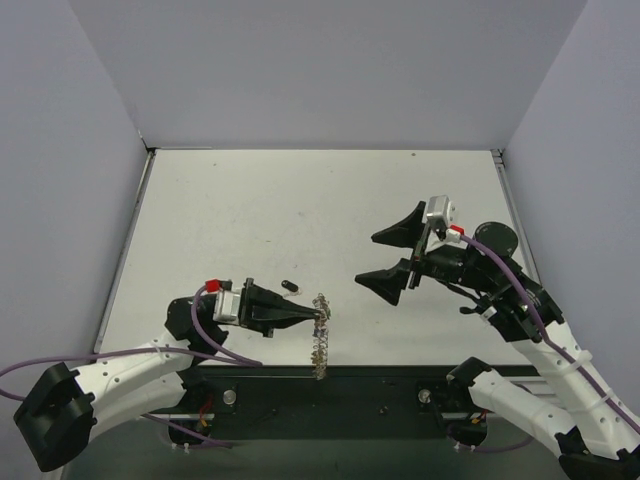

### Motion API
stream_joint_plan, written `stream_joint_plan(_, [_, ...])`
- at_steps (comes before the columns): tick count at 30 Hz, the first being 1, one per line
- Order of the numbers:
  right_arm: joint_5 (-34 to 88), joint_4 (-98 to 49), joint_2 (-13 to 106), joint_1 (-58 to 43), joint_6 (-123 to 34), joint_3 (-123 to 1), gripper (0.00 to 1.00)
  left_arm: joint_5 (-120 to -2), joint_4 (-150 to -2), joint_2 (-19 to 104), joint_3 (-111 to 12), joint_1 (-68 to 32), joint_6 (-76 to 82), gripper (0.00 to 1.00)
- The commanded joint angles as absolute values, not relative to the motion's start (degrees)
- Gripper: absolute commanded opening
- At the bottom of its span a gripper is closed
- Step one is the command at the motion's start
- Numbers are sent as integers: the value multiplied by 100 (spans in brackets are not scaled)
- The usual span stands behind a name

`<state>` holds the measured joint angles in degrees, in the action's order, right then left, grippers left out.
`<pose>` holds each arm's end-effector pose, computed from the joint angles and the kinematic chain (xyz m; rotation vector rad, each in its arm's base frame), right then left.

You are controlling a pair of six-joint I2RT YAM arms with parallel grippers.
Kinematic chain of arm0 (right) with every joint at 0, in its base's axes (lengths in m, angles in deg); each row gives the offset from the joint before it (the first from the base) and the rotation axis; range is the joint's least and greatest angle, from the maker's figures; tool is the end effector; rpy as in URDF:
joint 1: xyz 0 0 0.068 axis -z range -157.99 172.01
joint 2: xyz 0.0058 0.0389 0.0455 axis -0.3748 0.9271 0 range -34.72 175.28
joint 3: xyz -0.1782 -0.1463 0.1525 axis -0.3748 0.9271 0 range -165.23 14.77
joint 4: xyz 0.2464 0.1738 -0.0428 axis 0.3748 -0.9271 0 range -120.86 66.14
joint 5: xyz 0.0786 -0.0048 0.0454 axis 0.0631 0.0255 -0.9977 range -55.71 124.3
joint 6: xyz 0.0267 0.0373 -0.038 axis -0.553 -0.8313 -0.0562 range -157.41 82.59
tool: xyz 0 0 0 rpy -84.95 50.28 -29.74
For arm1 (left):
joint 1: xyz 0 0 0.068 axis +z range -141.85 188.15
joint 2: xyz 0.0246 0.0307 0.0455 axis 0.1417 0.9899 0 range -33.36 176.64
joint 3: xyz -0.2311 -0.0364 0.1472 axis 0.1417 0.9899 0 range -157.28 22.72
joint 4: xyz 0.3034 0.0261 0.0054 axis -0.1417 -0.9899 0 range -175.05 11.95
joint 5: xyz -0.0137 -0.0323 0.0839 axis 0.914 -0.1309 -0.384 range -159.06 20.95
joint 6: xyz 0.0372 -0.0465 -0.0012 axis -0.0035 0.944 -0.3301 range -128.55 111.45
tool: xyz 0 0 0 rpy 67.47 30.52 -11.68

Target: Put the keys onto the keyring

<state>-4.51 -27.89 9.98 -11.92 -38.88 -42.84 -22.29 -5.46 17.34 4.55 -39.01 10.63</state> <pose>0.1559 0.1377 0.4417 -0.9525 1.1934 0.9754 0.1176 -0.1736 0.2819 1.0244 0.6685 -1.3776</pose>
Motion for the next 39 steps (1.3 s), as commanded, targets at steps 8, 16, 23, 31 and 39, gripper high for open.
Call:
stream_joint_plan(8, [-2081, -1798, 1273, -1305, -4513, -4307, 77, -3309, -683, 1666, -645, -3764, 1492, 0])
stream_joint_plan(16, [-2222, -1024, 1572, -1525, -4945, -4228, 66, -3609, -1767, 1665, -962, -3773, 1413, 0])
stream_joint_plan(23, [-2301, -401, 1783, -1622, -5208, -4219, 60, -3645, -1908, 1735, -1015, -3773, 1404, 0])
stream_joint_plan(31, [-2371, -303, 2029, -1754, -5244, -4245, 57, -3689, -1917, 1762, -1023, -3764, 1404, 0])
stream_joint_plan(39, [-2275, -417, 2117, -1807, -5095, -4219, 53, -3645, -1802, 1823, -1050, -3773, 1483, 0])
